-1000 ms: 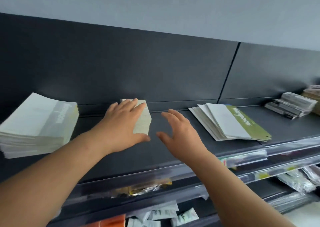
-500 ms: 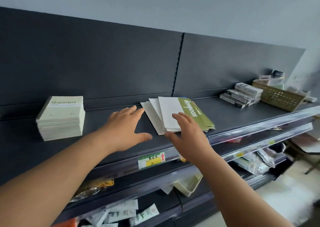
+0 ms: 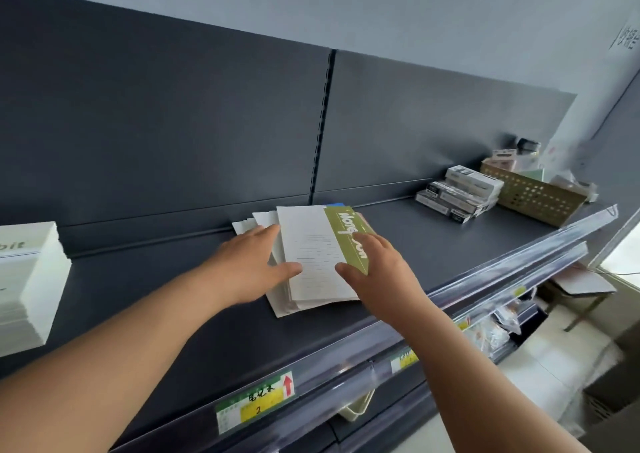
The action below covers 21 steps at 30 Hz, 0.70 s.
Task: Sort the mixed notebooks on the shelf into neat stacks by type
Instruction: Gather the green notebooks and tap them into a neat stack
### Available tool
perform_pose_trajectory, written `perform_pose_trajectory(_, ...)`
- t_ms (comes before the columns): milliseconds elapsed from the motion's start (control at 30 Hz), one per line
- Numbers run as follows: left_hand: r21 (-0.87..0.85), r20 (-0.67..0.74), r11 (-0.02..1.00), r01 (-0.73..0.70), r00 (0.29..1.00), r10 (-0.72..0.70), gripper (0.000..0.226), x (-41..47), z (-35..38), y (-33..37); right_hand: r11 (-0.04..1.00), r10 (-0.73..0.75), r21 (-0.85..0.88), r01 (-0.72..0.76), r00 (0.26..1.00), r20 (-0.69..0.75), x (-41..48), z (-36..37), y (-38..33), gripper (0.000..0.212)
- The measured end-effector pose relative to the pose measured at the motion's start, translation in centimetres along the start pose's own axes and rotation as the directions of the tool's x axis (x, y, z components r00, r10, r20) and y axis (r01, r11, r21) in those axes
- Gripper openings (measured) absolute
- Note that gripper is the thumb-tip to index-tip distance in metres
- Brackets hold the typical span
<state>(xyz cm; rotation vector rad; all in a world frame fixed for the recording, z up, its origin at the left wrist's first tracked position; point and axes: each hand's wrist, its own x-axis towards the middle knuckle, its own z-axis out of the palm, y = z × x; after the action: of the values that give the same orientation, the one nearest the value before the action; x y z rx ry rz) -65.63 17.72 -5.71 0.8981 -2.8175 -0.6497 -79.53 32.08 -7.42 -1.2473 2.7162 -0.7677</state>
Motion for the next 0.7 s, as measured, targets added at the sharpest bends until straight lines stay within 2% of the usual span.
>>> perform_pose_trajectory(133, -0.107, 0.046, 0.991, 0.085, 0.996, -0.080, 0.066, 2.6, 1.0, 0.0, 0.997, 0.079, 0.016, -0.080, 0.996, 0.044, 3.3, 0.6, 1.9, 0.065)
perform_pose_trajectory(267, -0.193, 0.070, 0.954, 0.230, 0.973, -0.220, 0.067, 5.2, 2.1, 0.3, 0.987, 0.151, 0.027, -0.156, 0.981, 0.119, 7.0, 0.8, 4.4, 0.061)
perform_pose_trajectory(400, -0.303, 0.071, 0.873, 0.383, 0.922, -0.380, 0.080, 7.3, 3.1, 0.5, 0.976, 0.198, 0.037, -0.213, 0.950, 0.240, 10.8, 1.1, 7.0, 0.072)
perform_pose_trajectory(533, -0.410, 0.074, 0.794, 0.448, 0.884, -0.461, 0.085, 8.9, 4.1, 1.3, 0.981, 0.152, 0.061, -0.182, 0.931, 0.332, 13.5, 1.5, 8.9, 0.081)
perform_pose_trajectory(700, -0.478, 0.022, 0.724, 0.498, 0.831, -0.556, 0.086, 10.0, 5.6, 1.8, 0.995, 0.043, 0.069, -0.075, 0.923, 0.382, 15.1, 2.2, 9.3, 0.090)
